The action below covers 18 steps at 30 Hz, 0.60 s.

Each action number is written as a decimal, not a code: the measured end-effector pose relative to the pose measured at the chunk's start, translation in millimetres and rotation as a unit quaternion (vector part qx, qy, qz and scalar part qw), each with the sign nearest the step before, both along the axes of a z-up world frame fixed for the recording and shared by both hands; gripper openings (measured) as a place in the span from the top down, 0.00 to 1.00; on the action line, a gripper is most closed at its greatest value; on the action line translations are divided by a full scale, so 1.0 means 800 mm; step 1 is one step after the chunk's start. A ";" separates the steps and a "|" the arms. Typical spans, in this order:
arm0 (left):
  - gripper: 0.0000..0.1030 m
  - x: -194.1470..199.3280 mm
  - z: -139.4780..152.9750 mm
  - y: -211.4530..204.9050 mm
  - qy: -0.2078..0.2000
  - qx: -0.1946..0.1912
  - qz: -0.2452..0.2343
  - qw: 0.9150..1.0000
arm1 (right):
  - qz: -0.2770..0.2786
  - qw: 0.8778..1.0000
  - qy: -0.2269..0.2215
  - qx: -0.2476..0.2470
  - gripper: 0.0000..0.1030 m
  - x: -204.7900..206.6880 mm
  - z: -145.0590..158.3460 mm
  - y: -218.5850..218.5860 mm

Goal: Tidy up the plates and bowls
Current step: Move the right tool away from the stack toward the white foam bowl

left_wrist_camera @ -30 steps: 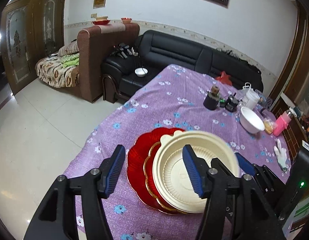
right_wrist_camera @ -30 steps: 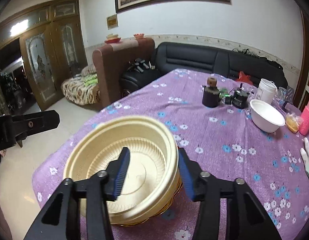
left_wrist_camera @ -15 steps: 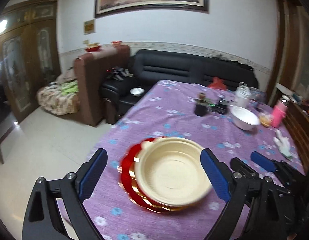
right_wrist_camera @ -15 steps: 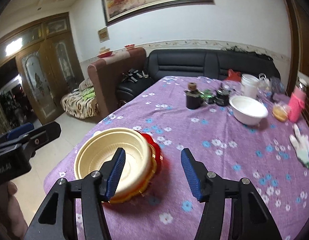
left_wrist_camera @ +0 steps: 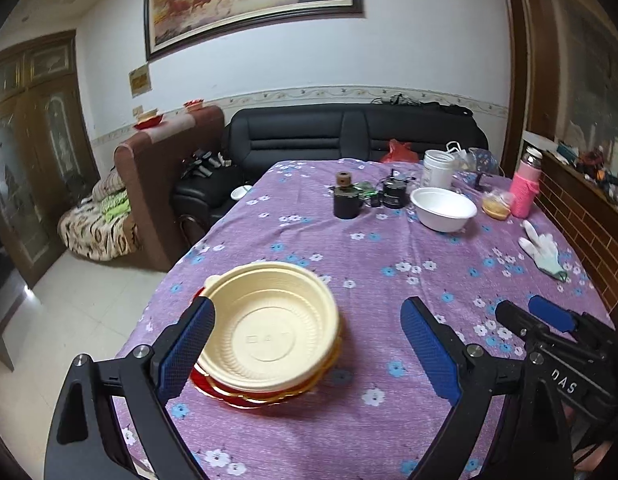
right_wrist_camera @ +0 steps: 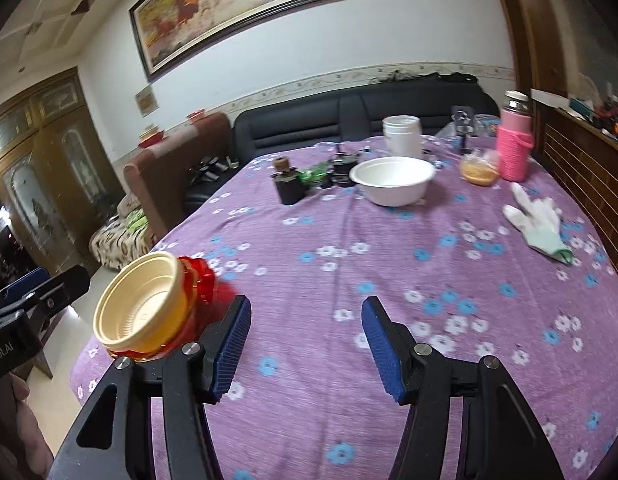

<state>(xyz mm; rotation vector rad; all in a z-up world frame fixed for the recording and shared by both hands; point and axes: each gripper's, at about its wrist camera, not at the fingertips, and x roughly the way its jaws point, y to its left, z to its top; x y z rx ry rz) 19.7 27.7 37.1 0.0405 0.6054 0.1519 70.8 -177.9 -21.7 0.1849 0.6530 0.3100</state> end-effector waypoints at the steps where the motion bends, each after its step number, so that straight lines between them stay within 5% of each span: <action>1: 0.09 0.000 -0.001 -0.007 -0.002 0.005 -0.003 1.000 | -0.003 1.000 0.000 0.001 0.40 -0.001 -0.001 -0.006; 18: 0.09 0.010 -0.019 -0.072 0.001 0.036 -0.049 0.998 | -0.038 0.999 0.006 0.015 0.40 0.001 -0.016 -0.060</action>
